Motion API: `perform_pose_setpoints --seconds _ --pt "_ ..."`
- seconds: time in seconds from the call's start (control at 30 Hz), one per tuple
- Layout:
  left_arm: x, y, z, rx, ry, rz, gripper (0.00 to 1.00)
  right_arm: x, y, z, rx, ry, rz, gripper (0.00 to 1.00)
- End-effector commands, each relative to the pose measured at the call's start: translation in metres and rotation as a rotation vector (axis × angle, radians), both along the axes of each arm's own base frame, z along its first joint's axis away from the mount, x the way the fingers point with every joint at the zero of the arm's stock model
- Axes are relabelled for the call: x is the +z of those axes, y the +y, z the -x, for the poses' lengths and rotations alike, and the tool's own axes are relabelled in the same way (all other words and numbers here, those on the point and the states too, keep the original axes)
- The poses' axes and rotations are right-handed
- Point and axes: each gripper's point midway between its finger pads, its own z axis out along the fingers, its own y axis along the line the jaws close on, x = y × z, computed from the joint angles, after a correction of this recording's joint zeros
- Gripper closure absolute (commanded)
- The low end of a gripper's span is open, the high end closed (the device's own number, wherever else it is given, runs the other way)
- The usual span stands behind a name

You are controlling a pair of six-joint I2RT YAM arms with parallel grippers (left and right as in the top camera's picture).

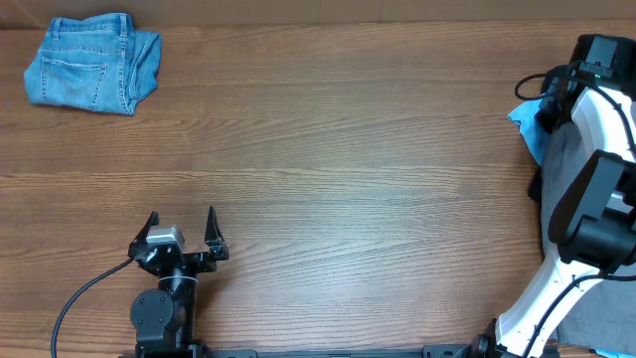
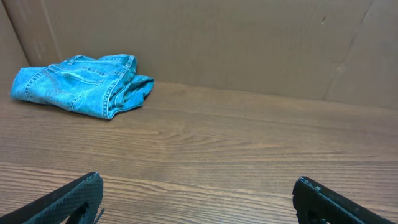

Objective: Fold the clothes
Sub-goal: 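Pull the grey shorts left and lay them flat mid-table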

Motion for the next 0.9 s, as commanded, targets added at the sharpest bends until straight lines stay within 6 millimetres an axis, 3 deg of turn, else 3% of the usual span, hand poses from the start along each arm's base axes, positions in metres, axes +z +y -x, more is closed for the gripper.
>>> perform_pose_setpoints --seconds 0.0,0.13,0.2,0.3,0.43,0.57,0.7,0.87 --pt "0.000 0.000 0.000 -0.006 -0.005 -0.019 0.00 0.090 0.014 -0.014 0.030 -0.192 0.047 0.96" --pt "0.000 0.000 0.000 -0.006 -0.005 -0.019 0.00 0.145 0.045 -0.021 0.090 -0.306 0.074 0.96" --pt "0.000 0.000 0.000 -0.006 -0.005 -0.019 0.00 0.168 0.075 -0.027 0.150 -0.359 0.072 0.96" --pt "0.000 0.000 0.000 -0.006 -0.005 -0.019 0.00 0.182 0.131 -0.039 0.267 -0.398 0.041 0.96" --pt "0.000 0.000 0.000 -0.006 -0.005 -0.019 0.00 0.178 0.229 -0.050 0.460 -0.408 -0.040 0.96" --pt "0.000 0.000 0.000 -0.006 -0.005 -0.019 0.00 0.176 0.341 -0.051 0.613 -0.477 -0.260 0.96" --pt "0.000 0.000 0.000 -0.006 -0.005 -0.019 0.00 0.172 0.450 -0.038 0.761 -0.513 -0.450 0.96" --pt "0.000 0.000 0.000 -0.006 -0.005 -0.019 0.00 0.141 0.549 -0.004 0.854 -0.459 -0.565 0.96"
